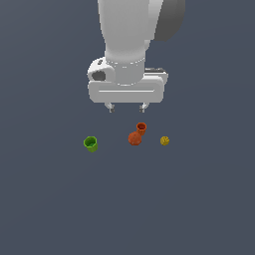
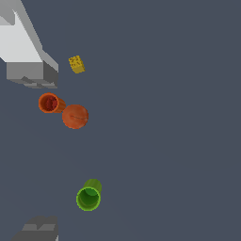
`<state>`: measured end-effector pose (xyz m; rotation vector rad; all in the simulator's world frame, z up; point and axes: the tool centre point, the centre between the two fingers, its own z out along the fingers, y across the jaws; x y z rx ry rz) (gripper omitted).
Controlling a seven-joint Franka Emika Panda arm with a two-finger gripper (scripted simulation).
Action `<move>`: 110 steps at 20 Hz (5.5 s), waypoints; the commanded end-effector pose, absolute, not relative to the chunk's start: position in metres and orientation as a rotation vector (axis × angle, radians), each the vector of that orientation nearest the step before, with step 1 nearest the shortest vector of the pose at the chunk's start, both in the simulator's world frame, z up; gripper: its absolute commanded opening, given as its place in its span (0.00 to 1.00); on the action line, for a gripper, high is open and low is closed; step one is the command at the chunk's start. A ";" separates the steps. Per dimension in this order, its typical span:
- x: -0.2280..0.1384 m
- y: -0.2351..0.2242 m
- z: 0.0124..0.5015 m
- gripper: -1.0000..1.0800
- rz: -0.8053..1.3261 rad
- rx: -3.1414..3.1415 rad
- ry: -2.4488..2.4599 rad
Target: Pick up a designated object from a clutter of objects.
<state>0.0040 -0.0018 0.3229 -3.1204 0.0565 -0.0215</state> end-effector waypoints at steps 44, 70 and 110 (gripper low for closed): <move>0.003 -0.091 0.210 0.96 0.046 -3.097 -0.692; -0.029 -0.171 0.112 0.96 0.029 -2.739 -1.557; -0.039 -0.183 0.042 0.00 0.001 -2.619 -1.735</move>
